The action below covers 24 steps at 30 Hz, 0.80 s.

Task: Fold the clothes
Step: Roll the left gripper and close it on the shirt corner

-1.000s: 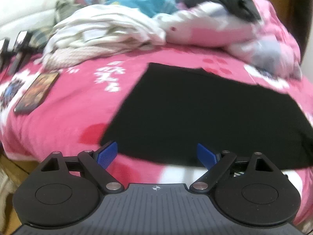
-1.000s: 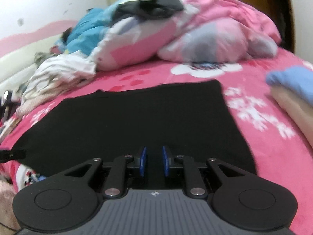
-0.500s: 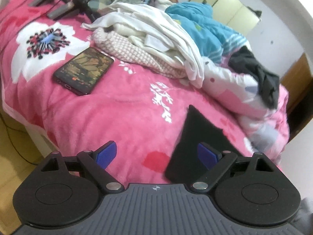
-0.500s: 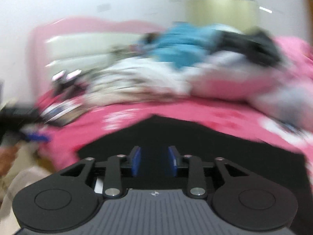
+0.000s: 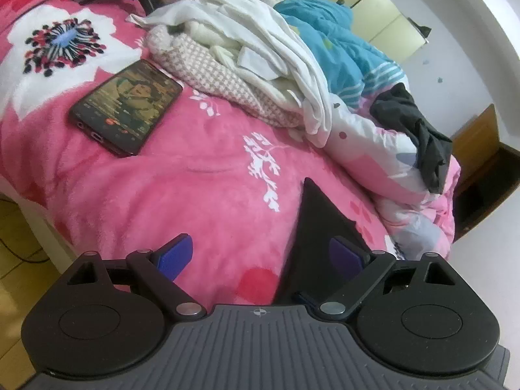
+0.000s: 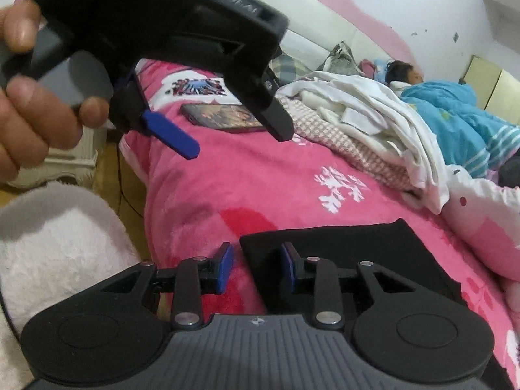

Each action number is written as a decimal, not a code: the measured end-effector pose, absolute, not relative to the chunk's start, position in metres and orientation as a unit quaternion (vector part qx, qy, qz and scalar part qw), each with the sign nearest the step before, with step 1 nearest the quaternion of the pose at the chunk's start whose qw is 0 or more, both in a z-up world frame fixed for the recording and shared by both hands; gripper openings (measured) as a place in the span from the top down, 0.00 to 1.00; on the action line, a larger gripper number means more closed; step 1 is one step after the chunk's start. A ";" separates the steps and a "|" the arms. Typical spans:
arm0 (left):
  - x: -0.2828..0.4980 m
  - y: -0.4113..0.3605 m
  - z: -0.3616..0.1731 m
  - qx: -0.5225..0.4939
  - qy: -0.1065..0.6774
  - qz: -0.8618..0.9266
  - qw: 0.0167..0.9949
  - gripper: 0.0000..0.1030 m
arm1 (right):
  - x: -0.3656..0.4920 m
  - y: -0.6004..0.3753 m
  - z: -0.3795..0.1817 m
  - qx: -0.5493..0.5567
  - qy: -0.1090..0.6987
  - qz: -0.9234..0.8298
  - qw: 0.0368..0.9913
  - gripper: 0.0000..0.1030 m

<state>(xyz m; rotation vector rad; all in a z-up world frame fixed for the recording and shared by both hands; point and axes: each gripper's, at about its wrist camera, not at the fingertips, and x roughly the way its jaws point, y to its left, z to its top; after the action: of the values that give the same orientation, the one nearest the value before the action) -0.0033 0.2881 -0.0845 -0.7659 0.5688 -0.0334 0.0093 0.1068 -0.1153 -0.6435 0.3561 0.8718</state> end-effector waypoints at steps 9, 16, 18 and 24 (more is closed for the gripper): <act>0.036 0.283 -0.091 -0.444 0.288 -0.121 0.840 0.11 | 0.028 0.068 -0.080 -0.147 0.194 0.390 0.888 0.97; 0.110 0.254 -0.088 -0.443 0.355 -0.188 0.802 0.12 | 0.026 0.048 -0.062 -0.124 0.170 0.378 0.902 0.97; 0.132 0.247 -0.088 -0.434 0.371 -0.193 0.798 0.14 | 0.023 0.043 -0.058 -0.120 0.165 0.378 0.903 0.97; 0.192 0.237 -0.101 -0.422 0.420 -0.180 0.783 0.25 | 0.024 0.033 -0.050 -0.097 0.156 0.380 0.907 0.97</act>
<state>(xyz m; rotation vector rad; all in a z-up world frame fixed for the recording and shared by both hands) 0.1925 0.2374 -0.1006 -0.9118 0.9055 -0.3890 0.0239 0.0326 -0.0500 -0.2012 0.3221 0.7837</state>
